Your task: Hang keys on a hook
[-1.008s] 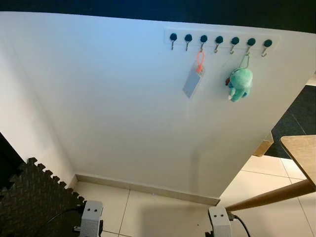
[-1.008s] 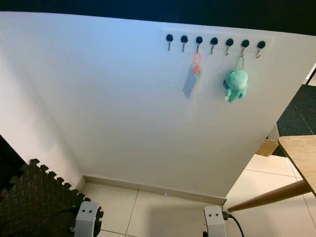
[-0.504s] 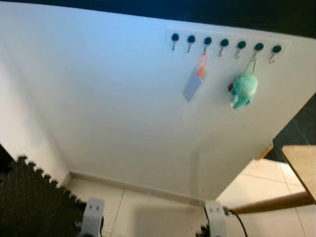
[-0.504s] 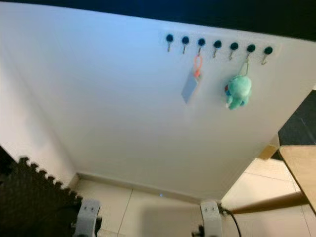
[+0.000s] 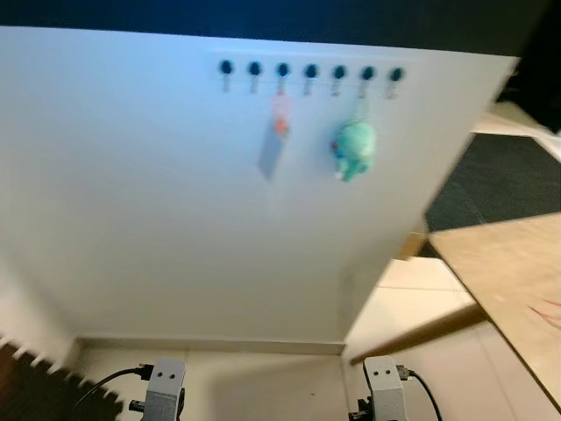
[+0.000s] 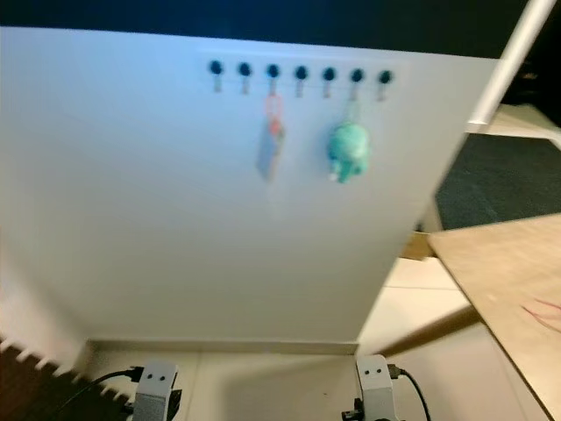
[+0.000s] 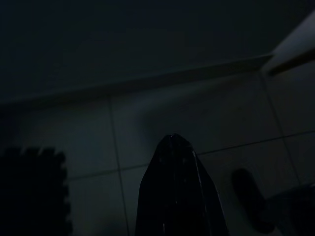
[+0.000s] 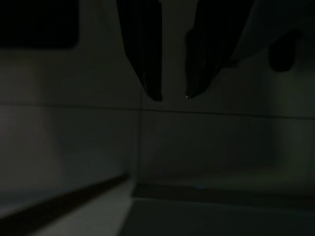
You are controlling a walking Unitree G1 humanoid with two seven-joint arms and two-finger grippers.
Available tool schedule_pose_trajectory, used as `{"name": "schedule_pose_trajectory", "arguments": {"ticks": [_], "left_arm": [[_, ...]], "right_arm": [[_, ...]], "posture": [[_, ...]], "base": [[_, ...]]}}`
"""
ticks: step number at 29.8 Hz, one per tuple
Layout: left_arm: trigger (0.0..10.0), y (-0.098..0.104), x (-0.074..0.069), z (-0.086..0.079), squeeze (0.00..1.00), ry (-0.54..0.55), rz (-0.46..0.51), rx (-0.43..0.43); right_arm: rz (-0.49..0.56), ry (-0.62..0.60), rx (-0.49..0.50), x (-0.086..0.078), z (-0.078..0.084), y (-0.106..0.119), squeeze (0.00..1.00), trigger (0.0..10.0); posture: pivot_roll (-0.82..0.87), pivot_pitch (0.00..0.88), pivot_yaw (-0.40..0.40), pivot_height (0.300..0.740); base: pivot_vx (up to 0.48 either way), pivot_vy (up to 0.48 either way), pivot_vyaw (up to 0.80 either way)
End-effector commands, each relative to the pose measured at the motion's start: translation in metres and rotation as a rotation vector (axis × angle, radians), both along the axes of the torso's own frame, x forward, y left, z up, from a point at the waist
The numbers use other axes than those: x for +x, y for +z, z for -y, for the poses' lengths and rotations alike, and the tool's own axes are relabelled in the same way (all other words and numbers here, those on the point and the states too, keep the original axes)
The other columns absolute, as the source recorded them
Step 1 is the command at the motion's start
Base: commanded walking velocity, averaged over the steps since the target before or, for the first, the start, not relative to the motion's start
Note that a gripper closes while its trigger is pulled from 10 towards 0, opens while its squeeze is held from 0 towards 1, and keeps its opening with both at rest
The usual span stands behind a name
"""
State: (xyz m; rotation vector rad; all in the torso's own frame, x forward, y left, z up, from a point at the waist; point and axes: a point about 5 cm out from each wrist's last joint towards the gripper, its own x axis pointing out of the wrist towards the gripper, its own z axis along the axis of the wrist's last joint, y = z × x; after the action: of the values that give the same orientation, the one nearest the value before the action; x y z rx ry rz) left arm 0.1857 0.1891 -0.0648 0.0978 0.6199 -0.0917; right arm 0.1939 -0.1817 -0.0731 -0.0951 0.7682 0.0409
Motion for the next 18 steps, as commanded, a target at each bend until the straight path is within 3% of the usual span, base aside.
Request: {"name": "schedule_pose_trajectory", "arguments": {"ticks": [1,18], "left_arm": [[10.0,-0.0024,-0.0043,0.0013,0.00,0.013,-0.010,-0.015],[10.0,0.0001,-0.0049,0.0008,0.00,0.044,0.025,-0.059]], "right_arm": [[-0.013,0.008,-0.001,-0.0035,-0.0006,-0.0020,0.00,10.0],[-0.010,0.008,-0.003,-0.0021,-0.0013,-0.0014,0.00,10.0]], "posture": [[0.06,0.042,-0.044,0.740],[0.05,0.055,-0.041,0.740]], "base": [[0.000,0.000,-0.80],[0.000,0.000,-0.80]]}}
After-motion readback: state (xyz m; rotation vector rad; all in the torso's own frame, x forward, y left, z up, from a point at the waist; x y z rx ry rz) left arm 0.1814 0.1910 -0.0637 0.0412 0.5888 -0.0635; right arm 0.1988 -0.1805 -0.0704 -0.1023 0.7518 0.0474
